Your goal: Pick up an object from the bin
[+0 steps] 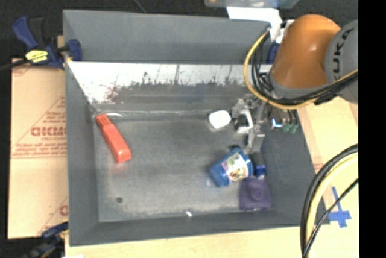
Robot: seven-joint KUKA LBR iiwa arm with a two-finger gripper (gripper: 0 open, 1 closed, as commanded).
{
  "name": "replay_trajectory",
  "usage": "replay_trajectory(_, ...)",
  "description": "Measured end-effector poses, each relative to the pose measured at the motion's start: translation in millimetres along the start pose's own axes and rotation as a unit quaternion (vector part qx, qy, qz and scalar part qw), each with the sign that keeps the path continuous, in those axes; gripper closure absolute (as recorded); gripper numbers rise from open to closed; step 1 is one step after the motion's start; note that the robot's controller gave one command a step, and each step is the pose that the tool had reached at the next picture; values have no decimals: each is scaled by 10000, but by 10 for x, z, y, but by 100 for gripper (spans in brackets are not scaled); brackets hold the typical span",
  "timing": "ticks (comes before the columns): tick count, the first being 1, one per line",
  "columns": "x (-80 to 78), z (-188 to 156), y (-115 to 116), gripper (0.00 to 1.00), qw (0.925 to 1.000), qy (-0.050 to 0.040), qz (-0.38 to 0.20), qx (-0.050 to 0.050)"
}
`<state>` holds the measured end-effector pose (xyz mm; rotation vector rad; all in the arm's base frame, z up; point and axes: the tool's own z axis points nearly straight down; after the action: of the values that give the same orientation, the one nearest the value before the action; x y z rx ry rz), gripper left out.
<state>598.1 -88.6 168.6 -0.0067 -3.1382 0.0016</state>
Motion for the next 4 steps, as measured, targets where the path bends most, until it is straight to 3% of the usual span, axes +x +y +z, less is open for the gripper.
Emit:
replay_trajectory(1,-18,-48,2,0,10000,-41,-15,6)
replay_trajectory(2,304,825,-68,0,9828,-21,-1845,16)
replay_trajectory(3,472,287,28,0,9818,-70,-1896,27)
replay_trajectory(4,424,687,-30,0,9771,-33,-2128,35)
